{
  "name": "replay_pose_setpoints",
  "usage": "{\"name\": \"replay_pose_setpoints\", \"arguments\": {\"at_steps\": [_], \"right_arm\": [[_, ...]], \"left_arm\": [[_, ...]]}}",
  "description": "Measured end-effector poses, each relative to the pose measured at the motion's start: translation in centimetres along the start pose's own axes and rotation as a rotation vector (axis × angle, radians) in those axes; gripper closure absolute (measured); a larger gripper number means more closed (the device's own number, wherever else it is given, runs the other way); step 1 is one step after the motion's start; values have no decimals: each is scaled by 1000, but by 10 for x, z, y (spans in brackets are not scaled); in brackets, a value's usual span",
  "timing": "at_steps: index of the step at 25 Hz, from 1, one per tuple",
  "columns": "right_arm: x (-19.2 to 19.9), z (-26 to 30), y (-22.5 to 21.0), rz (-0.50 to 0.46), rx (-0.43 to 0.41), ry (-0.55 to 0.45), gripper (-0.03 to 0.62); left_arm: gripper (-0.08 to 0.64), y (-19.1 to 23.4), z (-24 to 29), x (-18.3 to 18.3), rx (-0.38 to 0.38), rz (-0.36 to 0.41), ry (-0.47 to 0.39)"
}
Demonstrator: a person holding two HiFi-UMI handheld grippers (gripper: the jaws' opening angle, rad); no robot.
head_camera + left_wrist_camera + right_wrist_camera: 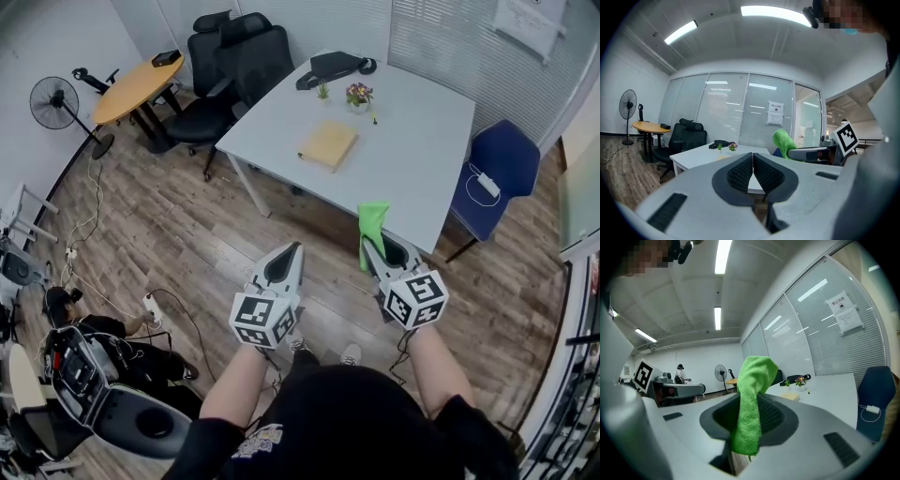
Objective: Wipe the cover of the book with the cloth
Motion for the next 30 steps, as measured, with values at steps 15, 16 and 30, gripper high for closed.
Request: {"name": "replay_pose_setpoints", "arguments": {"at_steps": [15,16,30], "right_arm": [[9,97,26,-16,66,21,489],[9,104,28,-16,71,21,489],[14,161,40,-23,128,21,489]], "left_arm": [[554,111,23,-7,51,-48,7],[554,118,25,-8,58,-49,11],[331,192,38,-9,79,-31,42]]}}
Point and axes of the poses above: the fingertips, and each gripper's own axes: z forward along the fingers, y to its left, x out of its underside, the point moved 2 cm from there along -z, backward along the fingers, and after that the axes turned 11 degrees about -y, right-handed, at the moved point
